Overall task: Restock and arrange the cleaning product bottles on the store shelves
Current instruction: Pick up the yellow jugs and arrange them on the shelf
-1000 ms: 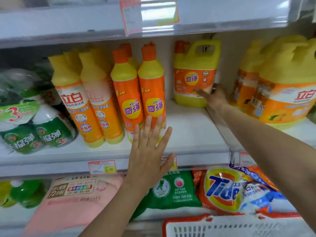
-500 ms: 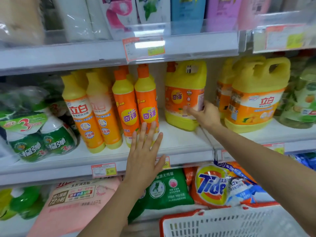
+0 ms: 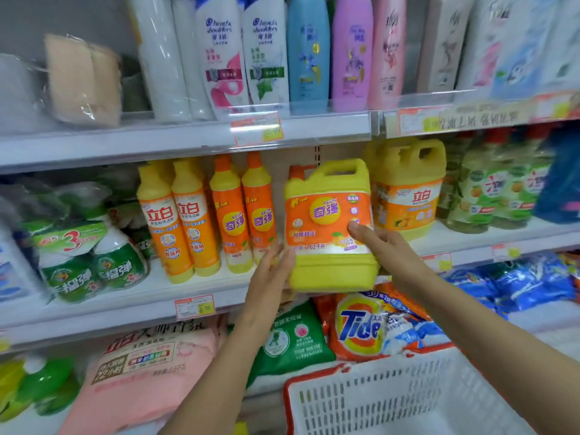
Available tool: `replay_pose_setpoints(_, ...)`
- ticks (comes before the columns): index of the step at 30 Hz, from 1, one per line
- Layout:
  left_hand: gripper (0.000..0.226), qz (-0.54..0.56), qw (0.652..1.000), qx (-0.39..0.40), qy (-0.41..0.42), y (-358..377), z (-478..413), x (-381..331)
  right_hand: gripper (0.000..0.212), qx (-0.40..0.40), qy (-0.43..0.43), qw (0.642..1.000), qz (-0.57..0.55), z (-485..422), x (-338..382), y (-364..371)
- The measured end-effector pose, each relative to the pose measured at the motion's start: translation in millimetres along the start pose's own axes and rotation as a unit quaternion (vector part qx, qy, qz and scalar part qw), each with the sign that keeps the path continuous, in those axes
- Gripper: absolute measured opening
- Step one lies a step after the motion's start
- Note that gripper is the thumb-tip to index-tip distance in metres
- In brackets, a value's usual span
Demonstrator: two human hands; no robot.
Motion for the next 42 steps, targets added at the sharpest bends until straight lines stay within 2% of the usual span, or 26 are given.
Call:
replay_pose_setpoints(2,0.065,0.047,0.998,0.0,-0.048,-0.3,10.7,0.0,0.044,0.039,0.015,0.999,-0.018,24.2,0.1,6.8)
replay_pose_setpoints(3,0.062,0.045,0.997,-0.011,-0.059,-2.7,16.5,0.7,0.038,0.053,0.026,0.998,-0.012,33.3,-0.7,10.2)
replay_pose_setpoints(6,0.061,0.078,0.99,-0.049,-0.106,-11.3,33.0,5.1,0.043,0.115,0.071,0.991,-0.025,53.1,0.8,22.4)
replay_pose_setpoints(8,0.051,0.105,0.984,-0.054,-0.131,-15.1,43.0,2.0,0.046,0.145,0.108,0.979,-0.094,59.9,0.9,32.2)
replay_pose_setpoints(11,0.037,0.118,0.981,-0.049,-0.145,-19.8,52.3,-7.6,0.036,0.134,0.14,0.957,-0.215,70.5,5.5,45.9)
replay_pose_setpoints(15,0.032,0.081,0.983,-0.026,-0.164,-29.2,59.9,-16.3,0.025,0.087,0.104,0.964,-0.227,74.8,8.7,53.4)
replay_pose_setpoints(19,0.043,0.0,0.993,-0.046,-0.11,-45.1,66.2,-15.0,0.026,0.046,0.018,0.982,-0.183,79.0,8.6,58.6)
replay_pose_setpoints(21,0.056,-0.007,0.996,-0.008,-0.091,-42.2,75.8,-22.0,0.037,0.025,-0.019,0.985,-0.169,83.5,9.4,62.7)
replay_pose_setpoints(23,0.075,-0.022,0.997,0.033,-0.073,-31.4,84.7,-29.2,0.057,0.005,-0.056,0.99,-0.127,86.4,7.8,68.8)
replay_pose_setpoints(25,0.093,-0.006,0.998,0.03,-0.049,-22.6,88.0,-31.4,0.065,-0.006,-0.102,0.993,-0.063,91.5,8.8,77.1)
replay_pose_setpoints(27,0.101,0.015,1.0,0.016,-0.018,-18.7,89.4,-32.4,0.061,0.01,-0.142,0.989,-0.026,92.6,8.3,85.1)
replay_pose_setpoints(31,0.107,0.056,0.998,0.003,0.005,-23.2,87.3,-29.5,0.036,0.086,-0.156,0.981,-0.074,88.9,16.5,83.1)
replay_pose_setpoints(33,0.104,0.071,0.997,0.0,0.015,-26.0,85.8,-29.6,0.032,0.07,-0.158,0.981,-0.088,80.7,16.9,76.5)
replay_pose_setpoints(35,0.1,0.075,0.997,0.016,0.016,-23.5,86.1,-26.7,0.043,0.07,-0.135,0.982,-0.112,70.0,8.2,74.3)
replay_pose_setpoints(36,0.099,0.074,0.997,0.035,0.005,-20.3,86.9,-23.2,0.059,0.095,-0.091,0.981,-0.141,65.8,1.1,76.3)
replay_pose_setpoints(38,0.096,0.073,0.994,0.08,-0.025,-12.2,90.7,-16.6,0.088,0.179,0.034,0.957,-0.227,63.2,-14.4,84.2)
replay_pose_setpoints(40,0.086,0.035,0.993,0.107,-0.029,-14.0,90.6,-16.7,0.092,0.2,0.089,0.941,-0.259,63.8,-23.1,83.7)
replay_pose_setpoints(42,0.072,-0.037,0.994,0.106,-0.002,-24.8,85.5,-21.0,0.096,0.156,0.079,0.957,-0.233,60.4,-28.4,78.3)
Point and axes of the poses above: each hand's wrist, its own z-axis away from the middle knuckle, its own y-axis out of the palm, x = y × z, the point moved 3 cm from there along -z, towards the middle knuckle, and after that the axes turned 2 degrees about -x, right-handed, at the moved point
